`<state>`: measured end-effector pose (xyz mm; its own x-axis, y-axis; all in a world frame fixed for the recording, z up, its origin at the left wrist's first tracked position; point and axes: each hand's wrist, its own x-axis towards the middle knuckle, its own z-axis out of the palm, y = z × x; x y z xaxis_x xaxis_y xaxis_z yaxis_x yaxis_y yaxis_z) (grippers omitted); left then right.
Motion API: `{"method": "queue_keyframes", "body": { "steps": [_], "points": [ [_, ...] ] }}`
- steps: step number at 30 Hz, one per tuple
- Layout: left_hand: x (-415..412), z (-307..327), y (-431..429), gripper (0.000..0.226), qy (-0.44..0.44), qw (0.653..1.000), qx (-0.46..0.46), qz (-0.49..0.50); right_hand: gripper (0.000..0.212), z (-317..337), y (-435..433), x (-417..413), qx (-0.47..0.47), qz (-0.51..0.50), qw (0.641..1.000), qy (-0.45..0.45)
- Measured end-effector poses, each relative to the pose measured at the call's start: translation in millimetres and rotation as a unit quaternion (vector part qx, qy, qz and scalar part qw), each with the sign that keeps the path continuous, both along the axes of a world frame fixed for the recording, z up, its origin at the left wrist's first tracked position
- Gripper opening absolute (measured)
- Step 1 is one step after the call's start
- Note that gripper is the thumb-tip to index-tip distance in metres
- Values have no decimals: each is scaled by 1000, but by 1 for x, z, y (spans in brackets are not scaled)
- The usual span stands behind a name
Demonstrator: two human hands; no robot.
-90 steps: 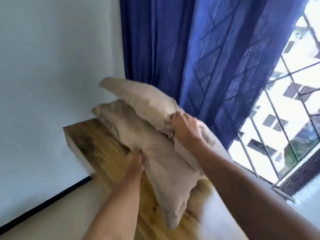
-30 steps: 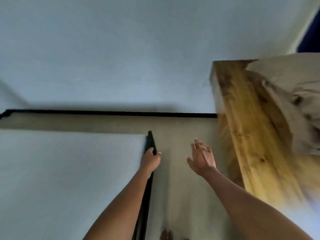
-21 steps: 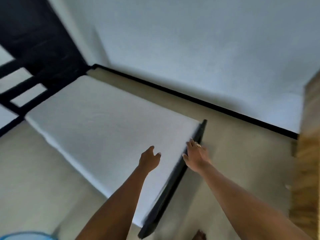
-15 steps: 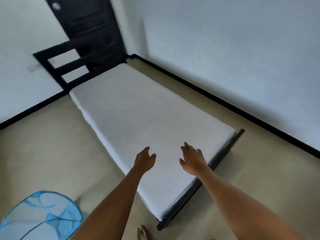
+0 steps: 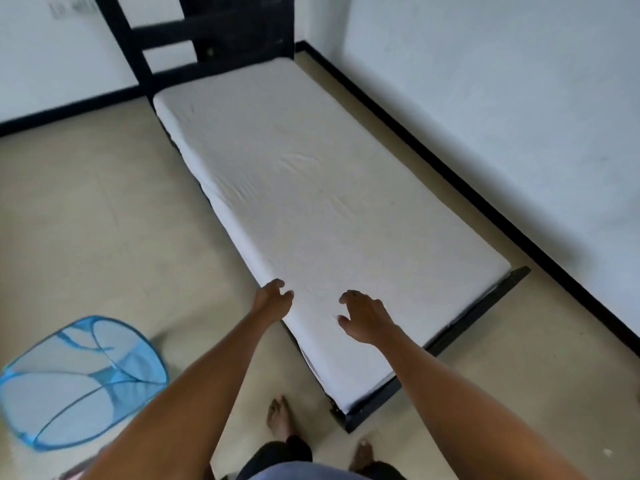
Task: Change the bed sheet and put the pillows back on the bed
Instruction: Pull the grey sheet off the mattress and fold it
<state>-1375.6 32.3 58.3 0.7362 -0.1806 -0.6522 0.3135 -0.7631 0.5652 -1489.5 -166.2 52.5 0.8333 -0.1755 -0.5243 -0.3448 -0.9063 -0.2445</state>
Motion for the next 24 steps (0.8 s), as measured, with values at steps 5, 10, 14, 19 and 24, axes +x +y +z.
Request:
{"method": "queue_keyframes", "body": {
  "steps": [5, 10, 14, 19, 24],
  "points": [
    [-43, -72, 22, 35, 49, 998, 24, 14, 42, -78, 5, -38, 26, -26, 993, 110],
    [-117, -190, 28, 18, 158, 984, 84, 0, 41, -183, 0, -96, 17, -54, 974, 219],
    [-170, -268, 13, 28, 263, 962, 77, 0, 48, -263, -12, -126, 24, -62, 967, 246],
    [-195, -335, -29, 44, 318, 943, 30, 94, 81, -325, -17, -148, 82, -40, 971, 219],
    [-213, -377, -88, 33, 282, 915, 60, 282, 58, -330, -39, -164, 104, -101, 984, 107]
  ]
}}
